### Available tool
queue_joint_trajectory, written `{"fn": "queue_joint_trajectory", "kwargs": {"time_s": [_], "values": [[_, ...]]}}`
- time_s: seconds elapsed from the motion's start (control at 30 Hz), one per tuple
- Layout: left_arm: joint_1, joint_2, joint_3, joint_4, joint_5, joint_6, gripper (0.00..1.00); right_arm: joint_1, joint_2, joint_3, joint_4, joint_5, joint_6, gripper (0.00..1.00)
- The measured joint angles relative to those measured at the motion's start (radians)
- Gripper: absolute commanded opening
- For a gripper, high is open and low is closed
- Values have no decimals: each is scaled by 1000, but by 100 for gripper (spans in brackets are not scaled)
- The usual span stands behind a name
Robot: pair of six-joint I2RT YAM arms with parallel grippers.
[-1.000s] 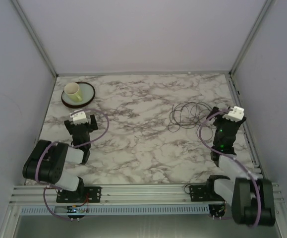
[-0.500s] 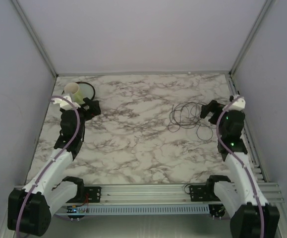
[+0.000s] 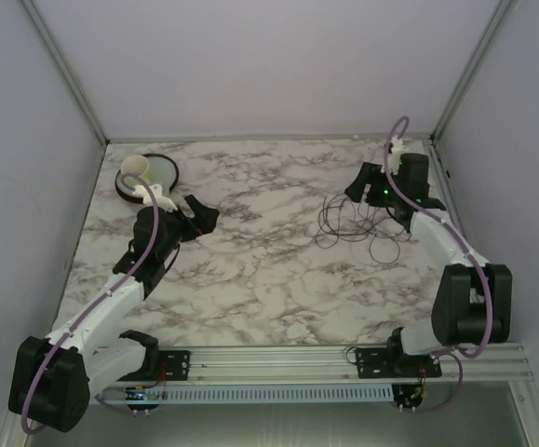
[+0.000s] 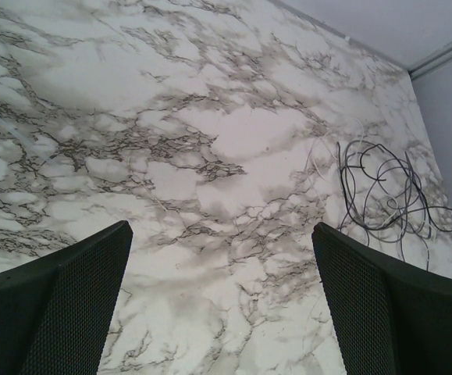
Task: Zip-tie the wires
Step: Pick up the cable at the center of the board.
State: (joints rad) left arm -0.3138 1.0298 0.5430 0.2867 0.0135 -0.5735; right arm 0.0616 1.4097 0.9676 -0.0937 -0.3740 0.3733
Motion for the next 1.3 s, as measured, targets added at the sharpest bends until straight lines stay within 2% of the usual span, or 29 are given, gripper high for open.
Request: {"fn": "queue_joint_trajectory", "kwargs": {"time_s": [0.23, 0.37, 0.5, 0.67, 0.7, 0.9, 1.2, 1.3], "values": [[-5, 9, 0, -3, 4, 0, 100, 80, 144, 53, -80, 47, -57, 71], [-7, 13, 1, -4, 4, 0, 100, 90, 183, 59, -107, 94, -77, 64], [-9, 27, 11, -7, 4, 1, 100, 94, 222, 72, -109, 119, -100, 42], [-17, 38, 18, -9, 5, 0, 100, 99, 262, 80, -113, 133, -124, 2], [-20, 38, 19, -10, 5, 1, 100, 100, 262, 81, -117, 136, -128, 0], [-32, 56, 105, -25, 39, 32, 100, 122, 172, 84, -182, 223, -142, 0], [-120, 203, 327, 60, 166, 119, 100, 215, -227, 144, -263, 356, -134, 0], [-178, 277, 394, 87, 195, 172, 100, 216, -304, 179, -283, 367, -118, 0]]}}
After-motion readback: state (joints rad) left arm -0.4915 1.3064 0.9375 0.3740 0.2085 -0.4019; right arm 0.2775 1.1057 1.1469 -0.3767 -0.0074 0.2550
